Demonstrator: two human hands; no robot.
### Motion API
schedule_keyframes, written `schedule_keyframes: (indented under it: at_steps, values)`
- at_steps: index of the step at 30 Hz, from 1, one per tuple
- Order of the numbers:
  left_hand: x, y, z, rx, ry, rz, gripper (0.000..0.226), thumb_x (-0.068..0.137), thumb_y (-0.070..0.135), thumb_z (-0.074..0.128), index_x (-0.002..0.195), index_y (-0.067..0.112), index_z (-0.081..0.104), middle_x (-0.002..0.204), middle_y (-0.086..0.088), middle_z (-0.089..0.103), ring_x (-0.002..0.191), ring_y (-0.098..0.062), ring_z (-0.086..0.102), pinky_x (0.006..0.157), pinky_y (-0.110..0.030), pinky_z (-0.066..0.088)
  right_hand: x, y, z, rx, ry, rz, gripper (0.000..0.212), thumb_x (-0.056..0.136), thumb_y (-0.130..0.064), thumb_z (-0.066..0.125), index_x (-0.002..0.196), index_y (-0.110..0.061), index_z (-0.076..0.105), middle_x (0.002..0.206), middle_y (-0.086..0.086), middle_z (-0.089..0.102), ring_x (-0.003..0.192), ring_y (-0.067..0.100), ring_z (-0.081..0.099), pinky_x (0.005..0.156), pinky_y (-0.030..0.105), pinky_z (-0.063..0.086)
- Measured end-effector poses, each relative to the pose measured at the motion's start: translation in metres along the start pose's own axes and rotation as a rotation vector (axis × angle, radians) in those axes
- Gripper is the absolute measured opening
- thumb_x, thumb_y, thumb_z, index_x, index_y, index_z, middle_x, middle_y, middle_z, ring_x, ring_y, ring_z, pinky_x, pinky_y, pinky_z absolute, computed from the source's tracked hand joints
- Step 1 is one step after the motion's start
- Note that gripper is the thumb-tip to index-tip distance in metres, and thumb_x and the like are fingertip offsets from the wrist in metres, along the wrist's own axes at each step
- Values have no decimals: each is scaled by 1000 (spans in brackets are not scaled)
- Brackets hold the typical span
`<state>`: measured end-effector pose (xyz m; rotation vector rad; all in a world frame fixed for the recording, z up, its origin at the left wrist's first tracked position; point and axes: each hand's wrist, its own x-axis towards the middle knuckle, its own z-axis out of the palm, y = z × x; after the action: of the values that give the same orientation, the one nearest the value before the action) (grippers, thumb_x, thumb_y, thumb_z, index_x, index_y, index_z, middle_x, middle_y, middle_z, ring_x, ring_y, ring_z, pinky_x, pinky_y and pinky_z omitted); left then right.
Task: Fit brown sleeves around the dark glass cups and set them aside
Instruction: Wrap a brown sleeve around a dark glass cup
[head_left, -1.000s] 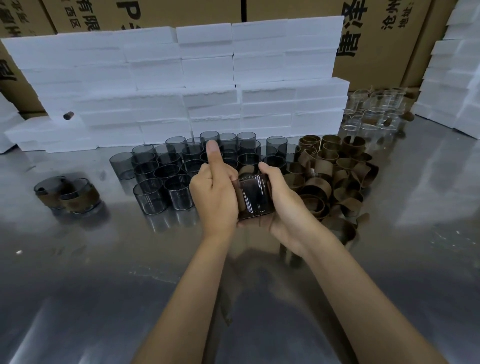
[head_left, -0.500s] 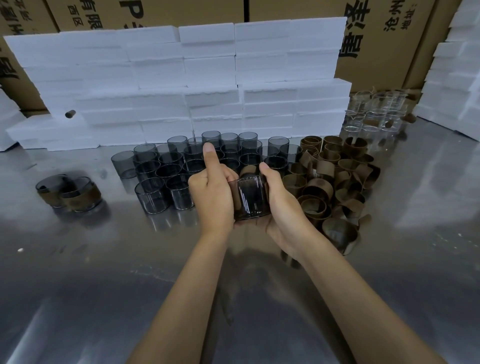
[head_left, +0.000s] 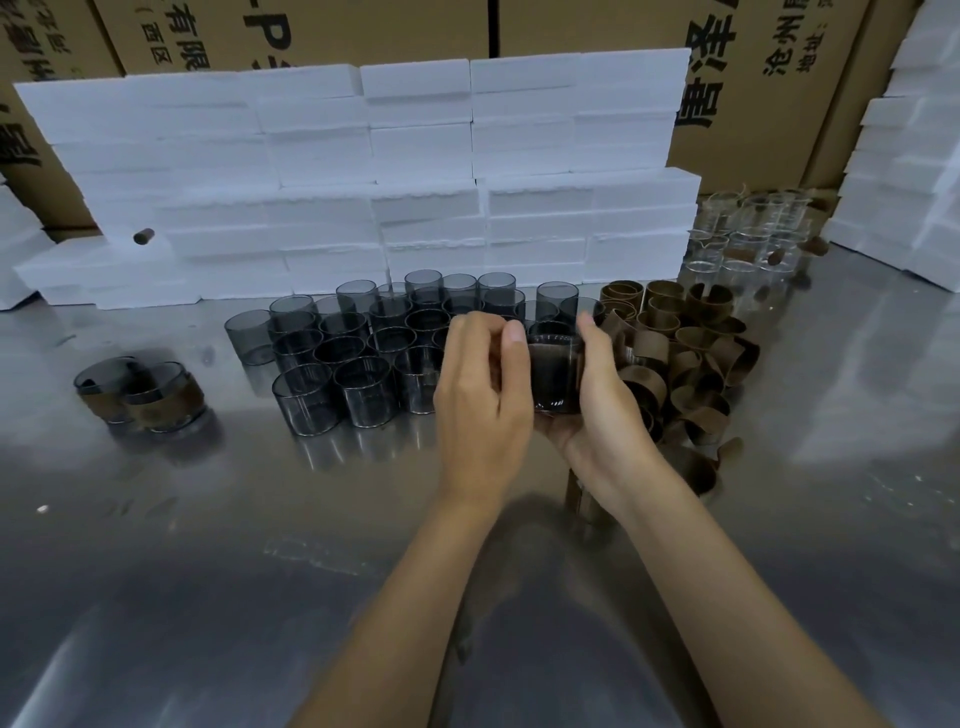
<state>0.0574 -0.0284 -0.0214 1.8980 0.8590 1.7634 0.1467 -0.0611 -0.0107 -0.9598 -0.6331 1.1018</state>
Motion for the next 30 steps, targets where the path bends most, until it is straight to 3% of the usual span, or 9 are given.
schedule_keyframes:
  at_steps: [4, 9, 14, 16, 18, 20, 22, 24, 30]
  values:
    - [0, -6, -1, 8, 29, 38, 23, 106, 24, 39, 85, 19, 45, 82, 15, 43, 75, -2, 44, 72, -10, 35, 1, 4, 6, -65, 77, 6, 50, 101, -56, 49, 89, -14, 73, 76, 4, 78, 74, 16, 77, 63, 33, 60]
    - [1, -5, 0, 0, 14, -5, 23, 107, 25, 40, 85, 20, 45, 81, 14, 45, 74, -3, 45, 70, -11, 35, 1, 5, 5, -24, 67, -6, 56, 103, -54, 47, 77, -16, 79, 75, 5, 78, 74, 16, 77, 59, 29, 60]
    - [2, -5, -1, -41, -95, -88, 21, 97, 40, 54, 100, 20, 58, 99, 9, 59, 93, -6, 59, 79, -15, 45, 3, 2, 4, 61, 83, -18, 56, 103, -57, 43, 120, -9, 66, 106, 11, 78, 98, 19, 76, 78, 30, 61]
    - [0, -6, 2, -7, -212, -148, 38, 90, 50, 63, 116, 23, 59, 113, 12, 56, 106, -4, 58, 87, -17, 48, 3, -3, 2, 117, 81, -7, 59, 103, -57, 41, 126, -7, 63, 114, 14, 76, 106, 20, 74, 82, 29, 60]
    - [0, -6, 4, -30, -217, -262, 43, 89, 44, 74, 124, 25, 59, 121, 12, 56, 111, -1, 58, 93, -19, 49, 2, -6, 0, 156, 41, 5, 58, 106, -52, 38, 126, -4, 63, 118, 15, 75, 112, 22, 72, 87, 30, 59]
    - [6, -8, 1, -243, -133, -478, 34, 93, 33, 73, 125, 23, 64, 113, 12, 68, 98, 0, 66, 87, -22, 54, 2, -7, -2, 90, -3, -29, 42, 110, -37, 38, 125, -7, 63, 119, 12, 75, 114, 21, 70, 93, 31, 58]
    - [17, -12, -6, -644, -88, -720, 29, 99, 26, 66, 123, 11, 68, 96, 3, 77, 83, -7, 72, 75, -24, 57, 2, -5, -3, 1, -6, -92, 30, 110, -18, 40, 130, -11, 62, 123, 9, 73, 117, 19, 69, 100, 33, 55]
    - [24, -16, -14, -924, -98, -844, 29, 101, 26, 60, 119, 5, 68, 95, -8, 77, 91, -16, 73, 81, -27, 60, 3, -4, -5, -49, -5, -111, 33, 108, -10, 43, 137, -12, 59, 129, 8, 71, 122, 20, 65, 107, 37, 49]
    - [24, -14, -19, -1080, -209, -922, 38, 104, 33, 53, 123, 3, 65, 109, -19, 75, 105, -23, 74, 95, -33, 59, 3, -5, -9, -47, -132, -61, 38, 108, -16, 42, 143, -11, 56, 143, 16, 60, 136, 29, 54, 103, 35, 46]
